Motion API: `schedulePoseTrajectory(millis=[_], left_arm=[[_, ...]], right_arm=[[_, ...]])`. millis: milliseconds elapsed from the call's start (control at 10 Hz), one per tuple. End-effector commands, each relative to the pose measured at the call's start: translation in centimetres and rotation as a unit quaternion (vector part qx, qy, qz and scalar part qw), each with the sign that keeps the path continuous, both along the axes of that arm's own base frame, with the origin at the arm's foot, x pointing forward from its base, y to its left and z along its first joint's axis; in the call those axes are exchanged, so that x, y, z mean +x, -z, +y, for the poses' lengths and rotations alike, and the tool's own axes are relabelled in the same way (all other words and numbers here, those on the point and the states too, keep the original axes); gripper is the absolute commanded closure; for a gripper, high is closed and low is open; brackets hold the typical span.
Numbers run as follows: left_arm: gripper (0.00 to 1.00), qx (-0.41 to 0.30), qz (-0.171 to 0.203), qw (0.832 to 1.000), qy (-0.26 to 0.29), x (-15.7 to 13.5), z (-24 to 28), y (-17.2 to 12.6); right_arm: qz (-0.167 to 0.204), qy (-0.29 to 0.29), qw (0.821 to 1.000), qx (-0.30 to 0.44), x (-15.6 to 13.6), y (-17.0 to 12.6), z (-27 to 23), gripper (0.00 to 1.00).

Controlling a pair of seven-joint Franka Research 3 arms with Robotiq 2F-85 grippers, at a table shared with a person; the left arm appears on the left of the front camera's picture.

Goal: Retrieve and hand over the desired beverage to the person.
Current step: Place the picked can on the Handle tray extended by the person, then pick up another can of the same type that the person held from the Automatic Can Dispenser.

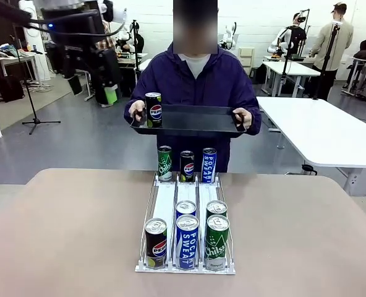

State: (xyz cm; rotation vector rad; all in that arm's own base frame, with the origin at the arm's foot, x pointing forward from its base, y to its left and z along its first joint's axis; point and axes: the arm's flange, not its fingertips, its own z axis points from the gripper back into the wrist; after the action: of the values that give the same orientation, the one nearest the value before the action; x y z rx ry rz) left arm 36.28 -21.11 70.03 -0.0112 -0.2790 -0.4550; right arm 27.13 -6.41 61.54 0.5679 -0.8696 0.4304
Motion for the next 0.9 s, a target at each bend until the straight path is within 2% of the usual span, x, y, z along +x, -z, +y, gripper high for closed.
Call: schedulePoseTrajectory(millis=[0, 200, 800], left_arm=[[0.0, -0.023, -0.012, 1.0, -0.002, -0.1, 1.6, 1.3], [0.0, -0.005, -0.004, 1.0, -0.006, -0.3, 0.7, 0.3], [0.0, -0.005, -0.004, 1.0, -0.006, -0.3, 0.7, 0.3]], right_arm=[[-0.002, -0.011, 1.0, 0.008, 0.2, 0.0, 0.1, 0.0], [-0.002, -0.011, 1.0, 0.008, 0.2, 0.0, 0.1, 0.0], [-0.002, -0.011, 1.0, 0.008, 0.2, 0.0, 0.1, 0.0]])
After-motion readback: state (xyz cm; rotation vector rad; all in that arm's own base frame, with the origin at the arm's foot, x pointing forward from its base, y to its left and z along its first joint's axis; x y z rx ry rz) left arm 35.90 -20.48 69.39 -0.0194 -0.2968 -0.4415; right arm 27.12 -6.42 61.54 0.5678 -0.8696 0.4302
